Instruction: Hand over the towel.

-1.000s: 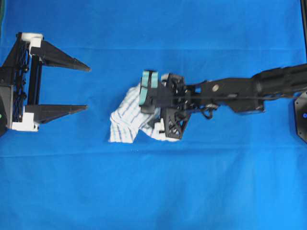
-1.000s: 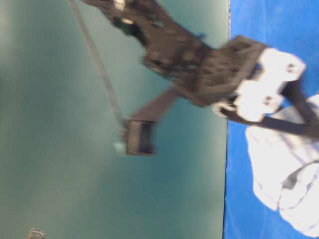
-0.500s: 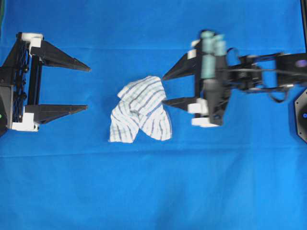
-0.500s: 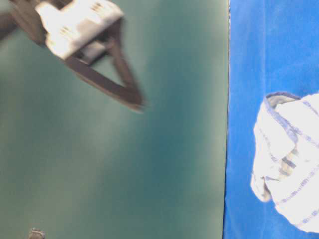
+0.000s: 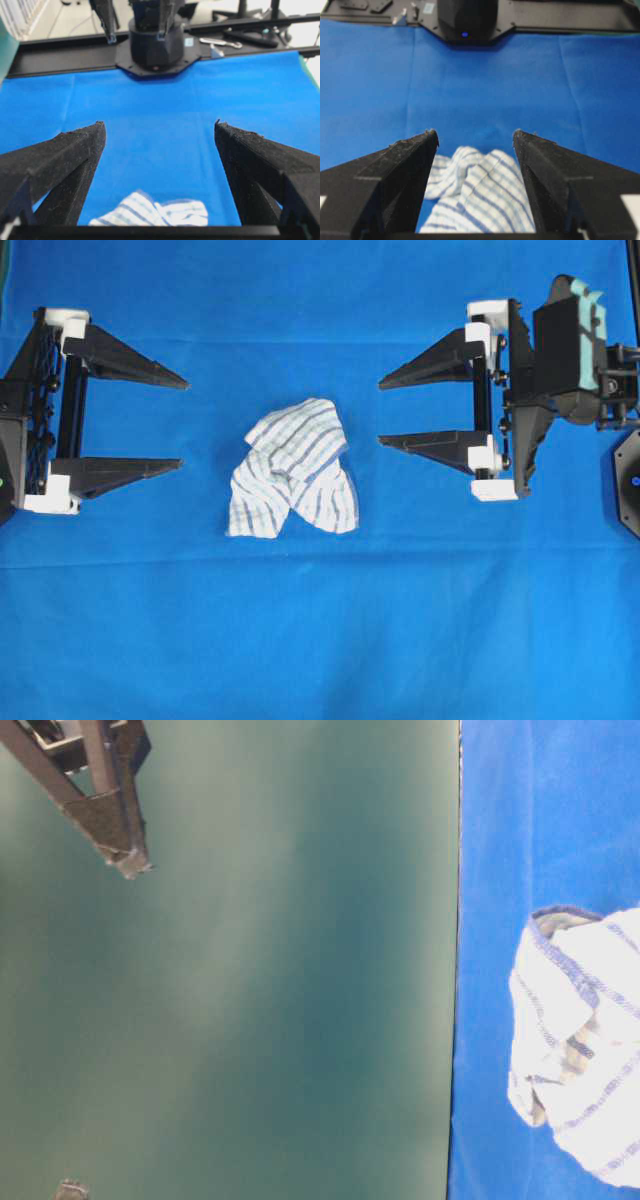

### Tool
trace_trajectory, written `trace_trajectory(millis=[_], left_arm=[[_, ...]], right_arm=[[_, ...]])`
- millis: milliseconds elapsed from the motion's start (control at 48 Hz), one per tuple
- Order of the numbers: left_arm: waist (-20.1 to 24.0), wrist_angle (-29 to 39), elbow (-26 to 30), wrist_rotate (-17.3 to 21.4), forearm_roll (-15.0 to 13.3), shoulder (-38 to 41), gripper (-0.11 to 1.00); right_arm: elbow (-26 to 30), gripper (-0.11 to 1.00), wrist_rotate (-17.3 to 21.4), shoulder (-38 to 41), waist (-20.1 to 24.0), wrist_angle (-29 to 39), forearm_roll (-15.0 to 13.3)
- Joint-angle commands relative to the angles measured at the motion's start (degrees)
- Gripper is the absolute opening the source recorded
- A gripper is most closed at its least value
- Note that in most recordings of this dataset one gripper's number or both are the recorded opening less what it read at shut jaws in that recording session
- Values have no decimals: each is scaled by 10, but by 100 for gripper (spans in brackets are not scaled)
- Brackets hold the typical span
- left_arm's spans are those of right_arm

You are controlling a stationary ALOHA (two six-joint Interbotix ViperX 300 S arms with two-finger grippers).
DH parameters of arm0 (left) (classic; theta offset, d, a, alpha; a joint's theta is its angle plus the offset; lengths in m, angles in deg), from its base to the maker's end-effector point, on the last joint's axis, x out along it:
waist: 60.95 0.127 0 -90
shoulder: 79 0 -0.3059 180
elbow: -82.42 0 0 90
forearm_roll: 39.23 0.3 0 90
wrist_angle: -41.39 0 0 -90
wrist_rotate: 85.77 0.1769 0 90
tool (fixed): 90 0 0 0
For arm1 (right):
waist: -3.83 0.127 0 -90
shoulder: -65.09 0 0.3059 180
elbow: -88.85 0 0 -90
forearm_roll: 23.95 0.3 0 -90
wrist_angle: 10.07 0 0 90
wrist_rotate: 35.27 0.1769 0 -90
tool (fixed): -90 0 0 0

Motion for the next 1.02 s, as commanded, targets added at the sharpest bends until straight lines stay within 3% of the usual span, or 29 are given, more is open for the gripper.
trace_trajectory(millis=[0, 208, 375, 625, 792, 1000], left_arm=[[-1, 8, 8, -6, -2, -18, 93], [-2, 58, -15, -4, -2, -86, 93], [-1, 120, -53, -3, -2, -171, 93], [-1, 127, -156, -9, -2, -325, 93], [1, 129, -214, -9, -2, -386, 92], [4, 127, -252, -10, -2, -388, 90]], right_arm=[[1, 68, -1, -22, 1, 9, 0], [-47, 68, 1, -110, 1, 34, 0], [-118, 68, 3, -200, 1, 44, 2], [-232, 68, 4, -334, -1, 42, 9], [-294, 68, 4, -376, -18, 40, 10], [-345, 68, 4, -373, -34, -11, 12]])
